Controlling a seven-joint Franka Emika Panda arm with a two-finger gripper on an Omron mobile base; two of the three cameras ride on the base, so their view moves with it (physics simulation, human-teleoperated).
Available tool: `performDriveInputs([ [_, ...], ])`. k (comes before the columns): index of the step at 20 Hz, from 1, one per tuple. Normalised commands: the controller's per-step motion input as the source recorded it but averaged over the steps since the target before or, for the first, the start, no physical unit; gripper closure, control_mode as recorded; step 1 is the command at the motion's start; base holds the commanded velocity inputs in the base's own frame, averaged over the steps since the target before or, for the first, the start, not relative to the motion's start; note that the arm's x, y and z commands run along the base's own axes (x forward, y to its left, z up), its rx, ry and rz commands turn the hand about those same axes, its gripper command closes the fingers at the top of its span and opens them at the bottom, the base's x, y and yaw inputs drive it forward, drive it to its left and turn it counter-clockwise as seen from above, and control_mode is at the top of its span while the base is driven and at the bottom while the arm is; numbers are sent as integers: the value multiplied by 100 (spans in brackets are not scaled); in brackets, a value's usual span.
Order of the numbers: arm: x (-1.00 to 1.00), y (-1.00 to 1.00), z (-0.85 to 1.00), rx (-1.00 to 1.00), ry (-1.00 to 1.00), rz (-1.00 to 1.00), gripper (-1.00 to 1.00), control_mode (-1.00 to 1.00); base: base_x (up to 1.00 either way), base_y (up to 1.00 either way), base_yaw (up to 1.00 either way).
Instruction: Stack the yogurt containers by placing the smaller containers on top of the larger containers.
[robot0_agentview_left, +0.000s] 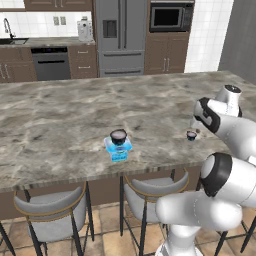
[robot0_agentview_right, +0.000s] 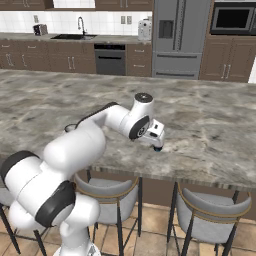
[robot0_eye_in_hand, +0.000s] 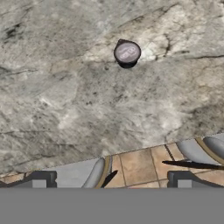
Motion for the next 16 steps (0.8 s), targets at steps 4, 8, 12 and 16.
performDriveInputs([
  [4,14,-8,0,0,0,0,-100,-100,0,0,0],
  [8,10,-13,0,0,0,0,-100,-100,0,0,0],
  [12,13,-11,0,0,0,0,-100,-100,0,0,0],
  [16,10,-5,-3,0,0,0,-100,-100,0,0,0],
])
